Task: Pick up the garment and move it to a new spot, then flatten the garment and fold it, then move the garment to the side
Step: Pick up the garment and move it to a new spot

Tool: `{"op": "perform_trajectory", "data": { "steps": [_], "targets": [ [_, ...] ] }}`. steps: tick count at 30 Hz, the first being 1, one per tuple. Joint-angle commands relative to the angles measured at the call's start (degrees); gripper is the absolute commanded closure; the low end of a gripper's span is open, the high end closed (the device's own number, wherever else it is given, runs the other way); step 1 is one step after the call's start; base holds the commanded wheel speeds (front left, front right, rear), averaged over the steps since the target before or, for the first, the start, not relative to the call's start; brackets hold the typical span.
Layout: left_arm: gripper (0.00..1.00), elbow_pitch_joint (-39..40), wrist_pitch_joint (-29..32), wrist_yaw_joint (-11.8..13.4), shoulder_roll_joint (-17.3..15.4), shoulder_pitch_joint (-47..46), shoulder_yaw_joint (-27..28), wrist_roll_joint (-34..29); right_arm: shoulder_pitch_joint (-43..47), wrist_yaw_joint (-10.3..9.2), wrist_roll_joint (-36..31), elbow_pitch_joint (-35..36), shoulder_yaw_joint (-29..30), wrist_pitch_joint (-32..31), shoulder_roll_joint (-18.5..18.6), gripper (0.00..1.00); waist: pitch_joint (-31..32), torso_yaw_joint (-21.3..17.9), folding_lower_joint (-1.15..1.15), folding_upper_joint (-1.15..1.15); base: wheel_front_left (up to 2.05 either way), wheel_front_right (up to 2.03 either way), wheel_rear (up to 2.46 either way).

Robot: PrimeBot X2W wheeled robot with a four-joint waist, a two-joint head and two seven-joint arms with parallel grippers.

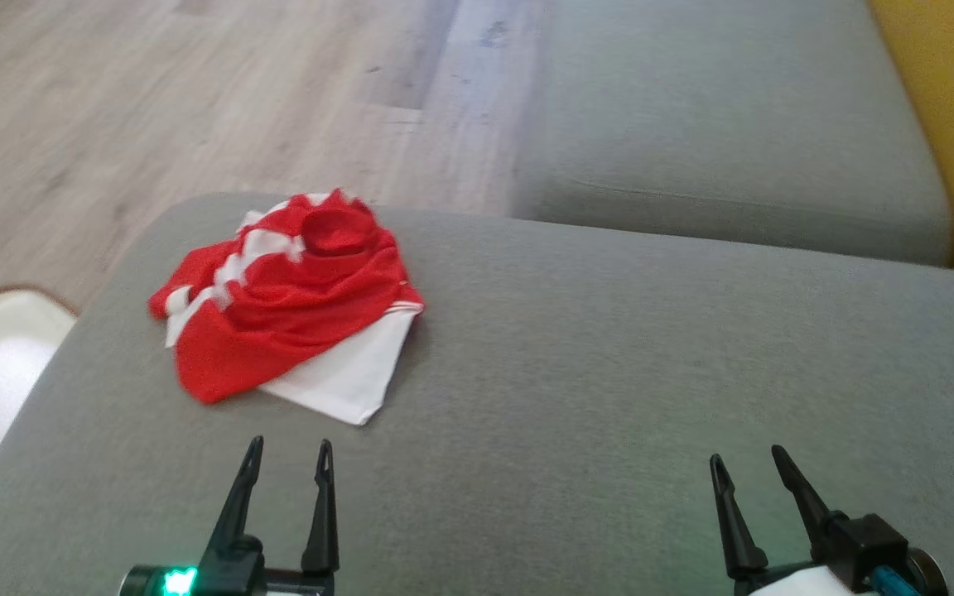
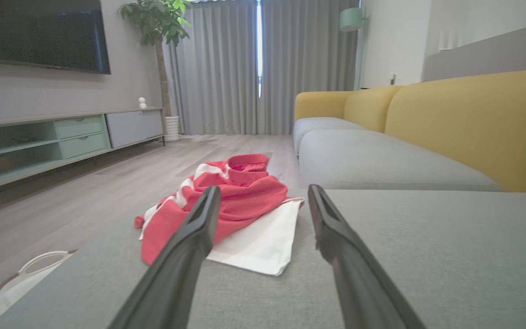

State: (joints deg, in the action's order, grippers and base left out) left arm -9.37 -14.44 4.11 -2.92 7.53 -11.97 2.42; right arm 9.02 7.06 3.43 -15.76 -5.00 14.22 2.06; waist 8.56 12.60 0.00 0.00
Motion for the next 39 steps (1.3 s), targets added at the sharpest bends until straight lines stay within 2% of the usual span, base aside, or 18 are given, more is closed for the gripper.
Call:
{"op": "perform_trajectory", "data": {
  "steps": [1,10,15,25,31,34,36,39],
  "targets": [
    [0.00,2.04,-0.56,0.24,0.04,-2.27,2.05,-0.31,-2.18,0.43,-0.29,2.08,-1.20,0.78,0.82,0.00,-0.35,2.76,0.00,0.00,0.00,0.00,0.00],
    [0.00,2.90,-0.56,0.06,-0.20,-2.47,3.33,-1.07,-3.62,0.43,-0.01,2.61,-2.18,0.78,0.82,0.00,-1.90,9.92,0.00,0.00,0.00,0.00,0.00],
    [0.00,3.62,-0.56,-0.10,-0.30,-2.87,4.22,-1.00,-4.51,0.43,0.05,2.64,-2.83,0.78,0.82,0.00,-3.44,11.76,0.00,0.00,0.00,0.00,0.00],
    [0.00,5.39,-0.56,0.27,-0.31,-5.24,5.32,-1.45,-5.09,0.43,-1.56,3.49,-2.02,0.78,0.82,0.00,-6.09,14.03,0.00,0.00,0.00,0.00,0.00],
    [0.00,9.25,-0.56,1.07,-0.98,-9.95,7.05,-1.74,-5.23,0.43,-4.23,4.32,-1.22,0.78,0.82,0.00,-10.43,14.45,0.00,0.00,0.00,0.00,0.00],
    [0.00,13.05,-0.56,1.77,-1.15,-13.55,9.50,-0.78,-6.63,0.43,-6.85,4.88,-0.78,0.78,0.83,0.00,-14.99,13.69,0.00,0.00,0.00,0.00,0.00],
    [0.00,14.65,-0.56,1.24,-1.77,-16.23,10.37,-0.64,-7.96,0.43,-8.12,5.42,-0.42,0.78,1.46,0.00,-17.71,13.14,0.00,0.00,0.00,0.00,0.00],
    [0.00,13.49,-0.56,-1.33,-3.17,-21.72,10.72,0.06,-9.79,0.43,-8.95,6.22,0.01,0.78,3.19,0.00,-21.37,12.58,0.00,0.00,0.00,0.00,0.00]
  ]
}}
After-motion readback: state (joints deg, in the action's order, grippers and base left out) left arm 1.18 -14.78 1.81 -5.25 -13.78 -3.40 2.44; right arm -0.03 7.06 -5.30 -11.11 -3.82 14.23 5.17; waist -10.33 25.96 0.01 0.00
